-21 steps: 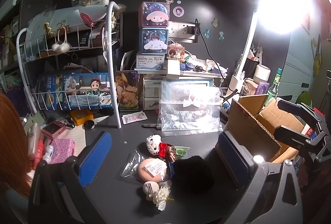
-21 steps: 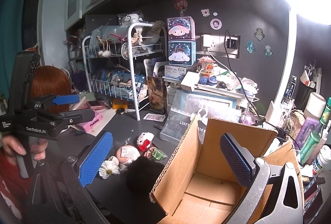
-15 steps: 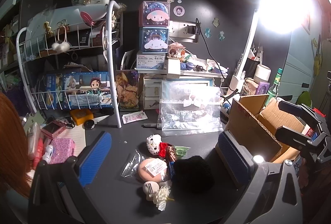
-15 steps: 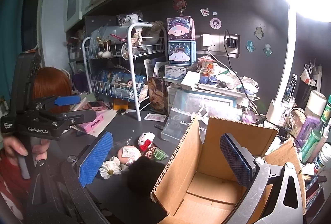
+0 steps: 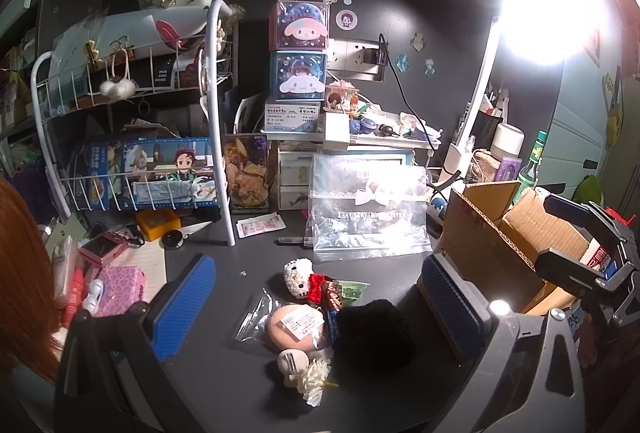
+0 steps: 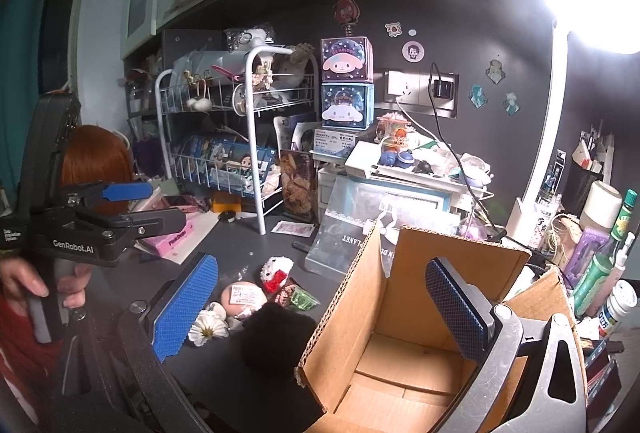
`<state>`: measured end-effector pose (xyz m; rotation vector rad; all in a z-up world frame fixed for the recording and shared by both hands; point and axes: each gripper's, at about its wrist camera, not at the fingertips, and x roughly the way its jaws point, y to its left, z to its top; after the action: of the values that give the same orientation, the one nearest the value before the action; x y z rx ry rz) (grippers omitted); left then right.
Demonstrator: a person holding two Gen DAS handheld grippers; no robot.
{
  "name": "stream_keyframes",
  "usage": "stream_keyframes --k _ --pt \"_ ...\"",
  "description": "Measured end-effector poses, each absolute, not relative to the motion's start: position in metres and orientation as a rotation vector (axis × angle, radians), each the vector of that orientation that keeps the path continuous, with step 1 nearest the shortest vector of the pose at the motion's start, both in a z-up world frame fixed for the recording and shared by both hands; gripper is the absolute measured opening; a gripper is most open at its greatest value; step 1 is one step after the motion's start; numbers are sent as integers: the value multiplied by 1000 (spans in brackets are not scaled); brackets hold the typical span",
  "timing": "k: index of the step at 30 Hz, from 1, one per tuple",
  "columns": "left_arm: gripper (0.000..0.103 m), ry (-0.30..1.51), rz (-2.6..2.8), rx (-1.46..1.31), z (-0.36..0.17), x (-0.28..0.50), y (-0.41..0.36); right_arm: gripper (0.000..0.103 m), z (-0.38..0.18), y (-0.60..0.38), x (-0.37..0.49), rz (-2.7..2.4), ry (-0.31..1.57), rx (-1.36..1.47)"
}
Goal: Organize objects
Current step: 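Move the right gripper toward the black fluffy pompom on the desk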
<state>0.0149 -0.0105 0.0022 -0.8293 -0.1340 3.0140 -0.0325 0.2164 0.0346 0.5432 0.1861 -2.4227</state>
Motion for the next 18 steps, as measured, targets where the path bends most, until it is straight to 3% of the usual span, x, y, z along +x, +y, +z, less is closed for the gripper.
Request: stream_keyframes --k 18 --pt "102 -146 2970 -852 -17 4 -50 103 32 141 18 -2423 357 436"
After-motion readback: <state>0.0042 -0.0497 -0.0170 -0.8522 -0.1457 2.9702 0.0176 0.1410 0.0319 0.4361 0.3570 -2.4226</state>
